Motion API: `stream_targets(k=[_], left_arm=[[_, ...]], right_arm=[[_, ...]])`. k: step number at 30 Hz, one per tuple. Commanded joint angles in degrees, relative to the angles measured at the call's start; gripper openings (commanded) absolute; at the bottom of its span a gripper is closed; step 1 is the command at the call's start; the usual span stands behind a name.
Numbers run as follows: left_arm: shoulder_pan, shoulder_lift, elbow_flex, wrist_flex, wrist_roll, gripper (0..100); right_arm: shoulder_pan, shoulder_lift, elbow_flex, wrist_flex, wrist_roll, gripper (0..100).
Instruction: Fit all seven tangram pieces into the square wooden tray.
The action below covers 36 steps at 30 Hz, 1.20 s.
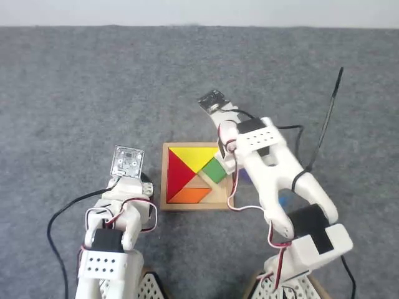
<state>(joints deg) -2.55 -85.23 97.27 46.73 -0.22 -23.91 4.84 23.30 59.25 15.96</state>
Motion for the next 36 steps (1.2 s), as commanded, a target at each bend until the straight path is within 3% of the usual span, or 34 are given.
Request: stream_targets(k=[1, 11, 20, 24, 31, 36], left_arm=[[-0.18, -0.79, -0.48, 0.0, 0.18, 1], [-0.18, -0.79, -0.48, 0.0, 0.18, 1], [-0.18, -0.79, -0.48, 0.0, 0.18, 1], [-0.18, -0.79, -0.48, 0.0, 0.18, 1], [-0.18, -0.79, -0.48, 0.0, 0.18, 1], [-0.18, -0.79, -0.48, 0.0, 0.18, 1]], right_arm=[[0.66, 0.75, -2.99, -2.42, -0.62, 18.0], [-4.97, 4.09, -2.9, -2.15, -0.44, 18.0], [-5.05, 2.51, -2.99, -2.68, -0.53, 18.4], [-2.33, -7.16, 1.41, -4.0, -1.41, 18.1], [6.2, -35.65, 25.85, -13.23, -5.36, 17.5], [10.68, -46.81, 37.36, -13.76, -5.36, 4.8]])
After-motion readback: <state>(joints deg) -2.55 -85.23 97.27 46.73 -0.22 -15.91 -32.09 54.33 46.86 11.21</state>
